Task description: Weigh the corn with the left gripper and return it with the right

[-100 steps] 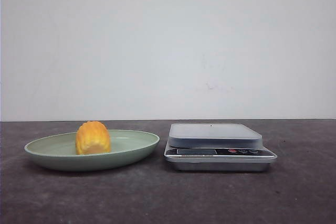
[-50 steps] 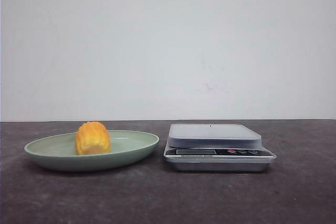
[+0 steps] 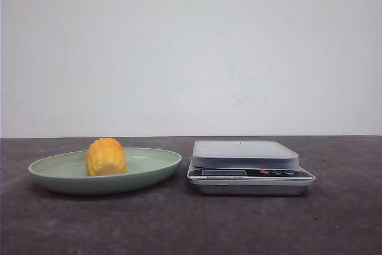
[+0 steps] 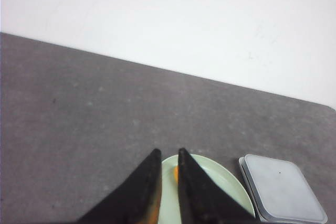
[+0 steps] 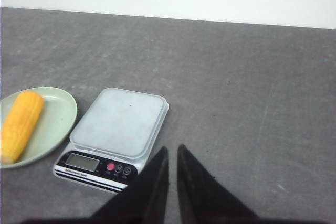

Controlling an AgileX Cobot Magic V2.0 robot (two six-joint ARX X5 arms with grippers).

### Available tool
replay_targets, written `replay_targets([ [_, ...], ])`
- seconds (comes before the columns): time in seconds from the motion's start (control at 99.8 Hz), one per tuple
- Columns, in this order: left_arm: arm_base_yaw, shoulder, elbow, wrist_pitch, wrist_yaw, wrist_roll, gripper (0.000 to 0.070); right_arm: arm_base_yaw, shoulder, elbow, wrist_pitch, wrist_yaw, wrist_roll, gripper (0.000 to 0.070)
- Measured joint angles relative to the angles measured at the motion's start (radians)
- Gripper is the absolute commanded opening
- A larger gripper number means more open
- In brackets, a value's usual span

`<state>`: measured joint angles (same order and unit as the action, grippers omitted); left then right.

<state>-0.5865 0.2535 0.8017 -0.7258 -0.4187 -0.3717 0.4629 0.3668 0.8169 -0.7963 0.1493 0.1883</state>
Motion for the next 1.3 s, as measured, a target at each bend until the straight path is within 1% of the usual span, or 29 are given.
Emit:
replay_targets([
  [0.22,0.000,0.000,0.000,0.001,0.000,0.013,0.0028,0.000,-0.007,0.000,0.000,0.006,0.004,0.0016],
  [0.661,0.013,-0.002,0.000,0.001,0.000,0.014,0.0027,0.000,-0.007,0.000,0.000,0.007,0.004,0.0017],
  [0.802,0.120,-0.008,0.000,0.000,0.005,0.023,0.0028,0.000,-0.007,0.000,0.000,0.007,0.004,0.0016],
  [1.012,0.355,-0.083,-0.033,0.016,0.008,0.074,0.0027,0.000,-0.007,0.000,0.000,0.008,0.004,0.0017],
  [1.092,0.425,-0.128,-0.096,0.037,0.031,0.103,0.0028,0.000,-0.007,0.000,0.000,0.008,0.004,0.0016],
  [1.182,0.487,-0.174,-0.203,0.094,0.056,0.140,0.0027,0.000,-0.007,0.000,0.000,0.008,0.004,0.0016],
  [1.303,0.528,-0.231,-0.364,0.202,0.101,0.167,0.0028,0.000,-0.007,0.000,0.000,0.008,0.004,0.0016],
])
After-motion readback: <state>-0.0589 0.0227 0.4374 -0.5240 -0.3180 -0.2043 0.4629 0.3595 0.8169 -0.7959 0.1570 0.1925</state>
